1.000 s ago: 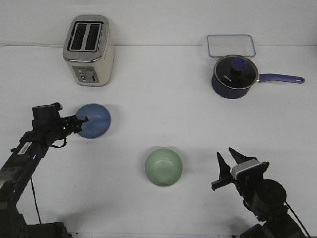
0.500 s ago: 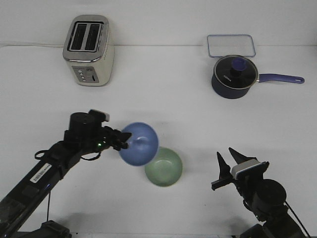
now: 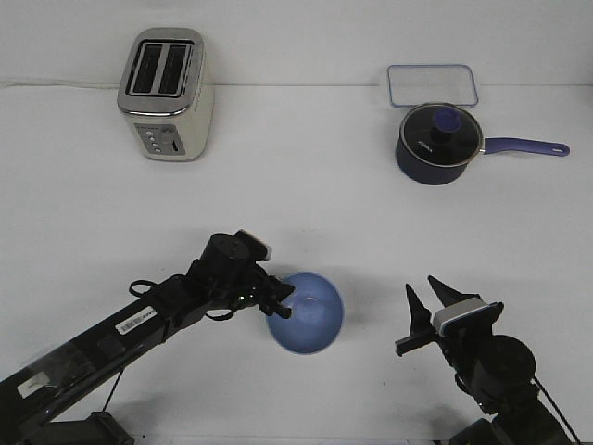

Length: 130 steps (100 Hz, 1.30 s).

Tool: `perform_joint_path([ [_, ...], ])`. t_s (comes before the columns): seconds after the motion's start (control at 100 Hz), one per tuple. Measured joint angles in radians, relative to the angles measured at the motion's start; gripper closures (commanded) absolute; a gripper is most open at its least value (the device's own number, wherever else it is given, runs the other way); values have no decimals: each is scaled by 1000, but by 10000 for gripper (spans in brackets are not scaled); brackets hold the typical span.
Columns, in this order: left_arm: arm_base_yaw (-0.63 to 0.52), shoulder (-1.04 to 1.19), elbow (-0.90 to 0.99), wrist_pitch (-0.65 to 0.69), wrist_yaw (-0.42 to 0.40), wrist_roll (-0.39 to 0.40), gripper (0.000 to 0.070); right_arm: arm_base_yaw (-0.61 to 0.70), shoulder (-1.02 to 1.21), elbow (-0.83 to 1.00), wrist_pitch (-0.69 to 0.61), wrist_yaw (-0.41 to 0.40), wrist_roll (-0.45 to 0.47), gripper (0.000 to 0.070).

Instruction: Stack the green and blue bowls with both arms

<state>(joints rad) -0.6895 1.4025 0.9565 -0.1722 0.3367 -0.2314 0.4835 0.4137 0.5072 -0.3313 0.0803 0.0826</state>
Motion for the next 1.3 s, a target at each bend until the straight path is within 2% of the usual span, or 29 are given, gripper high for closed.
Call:
perform_joint_path([
  [0.04, -3, 11, 0, 2, 0, 0, 677, 0, 0, 0, 0, 0, 0, 423],
  [0.07, -4, 18, 0, 2, 0, 0, 641, 0, 0, 0, 0, 0, 0, 422],
  [0.1, -6, 23, 0, 2, 0, -1, 568, 0, 0, 0, 0, 0, 0, 422],
  [0.19, -9, 24, 0, 18, 2, -5, 282, 0, 0, 0, 0, 0, 0, 422],
  [0.22, -9, 23, 0, 29, 2, -5, 221, 0, 0, 0, 0, 0, 0, 422],
  [0.26, -8, 19, 0, 39, 2, -5, 194, 0, 0, 0, 0, 0, 0, 422],
  [0.35, 6, -6, 0, 43, -3, -4, 196, 0, 0, 0, 0, 0, 0, 422],
  [0.41, 24, -37, 0, 48, -37, -4, 196, 0, 0, 0, 0, 0, 0, 422],
  [0.59, 122, -171, 0, 53, -221, 20, 200, 0, 0, 0, 0, 5, 0, 422],
  [0.67, 175, -231, 0, 52, -314, 50, 225, 0, 0, 0, 0, 25, 0, 422],
  [0.7, 198, -254, 0, 50, -344, 63, 272, 0, 0, 0, 0, 32, 0, 423],
  [0.75, 234, -291, 0, 37, -389, 87, 390, 0, 0, 0, 0, 46, 0, 423],
  [0.83, 294, -348, 0, -4, -440, 121, 687, 0, 0, 0, 0, 60, 0, 472],
  [0.84, 303, -356, 0, -12, -445, 126, 700, 0, 0, 0, 0, 61, 1, 487],
  [0.93, 362, -414, 0, -83, -469, 146, 687, 0, -13, 0, -15, 81, 10, 700],
  [1.09, 443, -561, -98, -48, -473, 173, 687, 0, -103, -4, -32, 108, 19, 700],
  [1.3, 483, -883, -425, 216, -475, 200, 688, 0, -284, -14, -21, 134, 18, 700],
])
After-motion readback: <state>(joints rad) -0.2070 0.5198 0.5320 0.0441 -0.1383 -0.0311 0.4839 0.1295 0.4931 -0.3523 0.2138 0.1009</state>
